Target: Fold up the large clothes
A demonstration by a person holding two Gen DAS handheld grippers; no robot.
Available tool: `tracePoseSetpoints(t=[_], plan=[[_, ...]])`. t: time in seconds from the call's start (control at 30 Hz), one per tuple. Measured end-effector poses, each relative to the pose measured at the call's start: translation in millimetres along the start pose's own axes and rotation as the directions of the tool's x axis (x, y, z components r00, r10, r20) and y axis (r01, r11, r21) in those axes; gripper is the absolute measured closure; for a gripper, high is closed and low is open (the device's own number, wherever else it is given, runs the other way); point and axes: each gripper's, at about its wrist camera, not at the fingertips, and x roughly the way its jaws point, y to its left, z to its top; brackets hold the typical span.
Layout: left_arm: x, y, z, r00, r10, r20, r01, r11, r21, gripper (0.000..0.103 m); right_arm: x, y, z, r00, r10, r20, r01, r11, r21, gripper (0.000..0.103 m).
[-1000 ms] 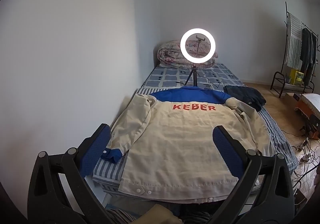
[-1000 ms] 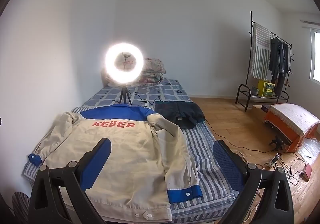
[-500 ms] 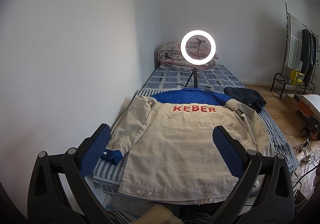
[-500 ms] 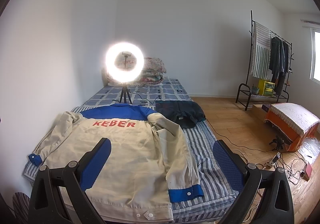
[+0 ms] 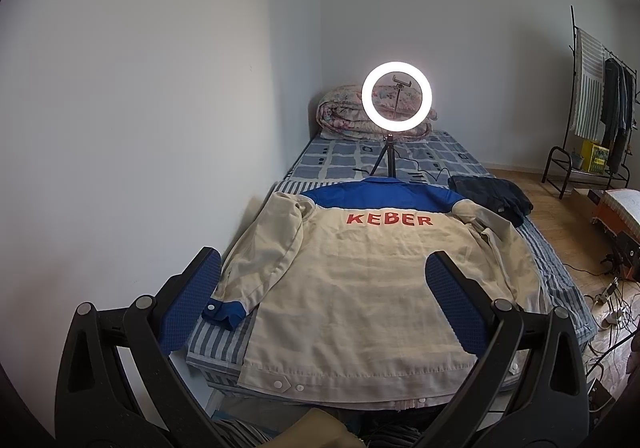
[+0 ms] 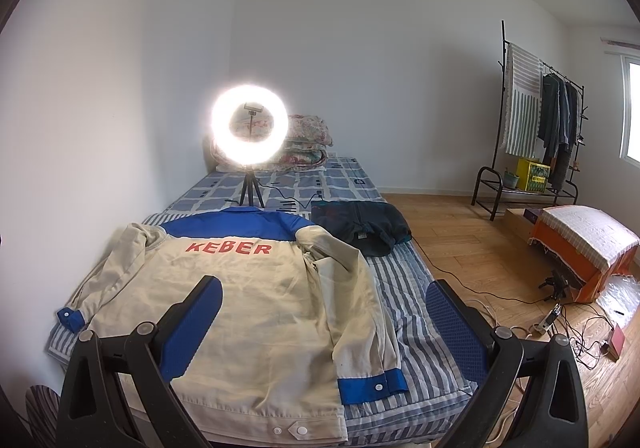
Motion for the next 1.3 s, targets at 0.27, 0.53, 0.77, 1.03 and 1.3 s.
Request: tracePoseSetpoints(t=[0.27,0.53,0.77,1.03,1.3], plan=[[0.4,1.4,2.7,1.0,0.003,0.002,-0.003,1.0,0.001,0.0,0.8,3.1,-1.2,1.0,0.002,0.0,-0.002,1.0,0.0,0.0],[0.9,2.1,3.6,1.0,0.003,0.003,-0.003,1.0,0.002,0.0,2.2,7.6,-2.2,1.0,0.005,-0.002,-0.005,1.0,0.001,0.0],[1.6,4.1,4.9,1.0,0.01,0.008,-0.01,1.0,0.002,0.0,2.4,9.0,-1.7,1.0,0.008,-0.002,-0.008,1.0,0.007,0.0],[1.9,6.1,3.9,1.0,0.01,0.007,-0.01,1.0,0.002,0.0,2.0,8.0,-0.7,1.0,0.01,-0.006,-0.01,1.0,0.007,0.0],[5.1,8.9,0.9,1.0,0.015,0.003,-0.015,1.0,0.002,0.0,2.0,9.8,0.0,1.0,0.013,-0.006,-0.013,1.0,0.008,0.0]])
